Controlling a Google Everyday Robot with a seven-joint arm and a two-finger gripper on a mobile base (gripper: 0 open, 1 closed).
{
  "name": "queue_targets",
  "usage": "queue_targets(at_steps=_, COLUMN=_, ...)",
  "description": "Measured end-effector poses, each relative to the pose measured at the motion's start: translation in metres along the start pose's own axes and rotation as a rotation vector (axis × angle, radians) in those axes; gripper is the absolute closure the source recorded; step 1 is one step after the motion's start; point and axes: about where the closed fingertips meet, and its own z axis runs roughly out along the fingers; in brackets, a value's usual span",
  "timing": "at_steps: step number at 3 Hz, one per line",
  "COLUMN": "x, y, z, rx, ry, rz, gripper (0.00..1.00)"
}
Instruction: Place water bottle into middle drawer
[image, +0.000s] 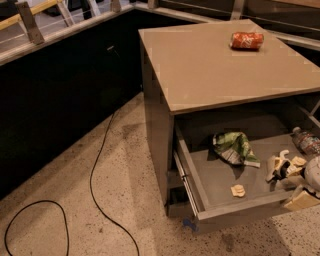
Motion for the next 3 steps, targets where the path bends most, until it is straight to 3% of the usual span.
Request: queue_targets(at_steps=3, x=0.0052, y=0.0082, z=-0.0031, rx=0.0, ry=0.01, rz=-0.009, gripper=1.0)
